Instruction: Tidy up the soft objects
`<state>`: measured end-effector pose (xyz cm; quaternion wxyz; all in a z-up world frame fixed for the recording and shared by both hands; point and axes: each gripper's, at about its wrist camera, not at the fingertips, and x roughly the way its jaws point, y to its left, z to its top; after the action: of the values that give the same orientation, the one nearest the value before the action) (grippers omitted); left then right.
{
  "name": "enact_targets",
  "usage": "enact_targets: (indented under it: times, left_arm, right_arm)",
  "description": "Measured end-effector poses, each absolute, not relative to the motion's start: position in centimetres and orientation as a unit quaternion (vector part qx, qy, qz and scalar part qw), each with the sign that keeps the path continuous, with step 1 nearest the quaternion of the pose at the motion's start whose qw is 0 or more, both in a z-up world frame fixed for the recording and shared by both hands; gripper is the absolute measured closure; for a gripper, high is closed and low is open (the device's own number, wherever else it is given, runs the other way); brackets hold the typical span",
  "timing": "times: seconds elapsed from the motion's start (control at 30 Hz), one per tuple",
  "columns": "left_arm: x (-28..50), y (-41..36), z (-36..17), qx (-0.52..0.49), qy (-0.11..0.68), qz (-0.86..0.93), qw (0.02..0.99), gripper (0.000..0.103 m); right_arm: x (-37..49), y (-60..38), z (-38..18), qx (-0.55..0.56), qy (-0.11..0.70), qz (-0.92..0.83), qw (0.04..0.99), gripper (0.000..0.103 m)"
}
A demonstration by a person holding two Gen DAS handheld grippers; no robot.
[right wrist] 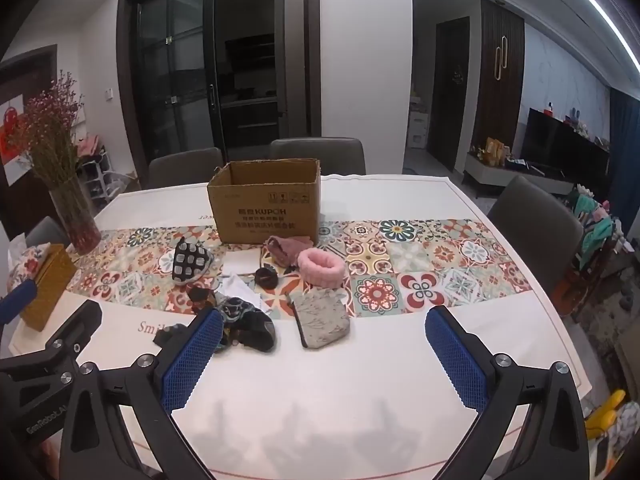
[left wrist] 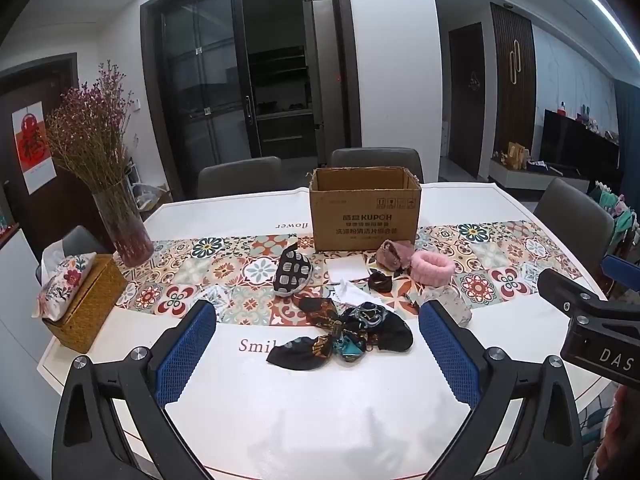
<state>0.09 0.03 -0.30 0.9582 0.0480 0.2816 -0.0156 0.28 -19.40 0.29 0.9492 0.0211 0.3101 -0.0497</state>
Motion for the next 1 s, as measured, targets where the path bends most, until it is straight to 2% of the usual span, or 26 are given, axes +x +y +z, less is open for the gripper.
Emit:
enact_targets:
  times: [1.0]
  left_arm:
    - [0.30, 0.18, 0.06, 0.046, 0.277, -0.014, 0.960, 0.000]
  right_arm:
    - [0.45, -19.50, 0.77, 0.018, 0.309, -0.053, 0.950, 0.001]
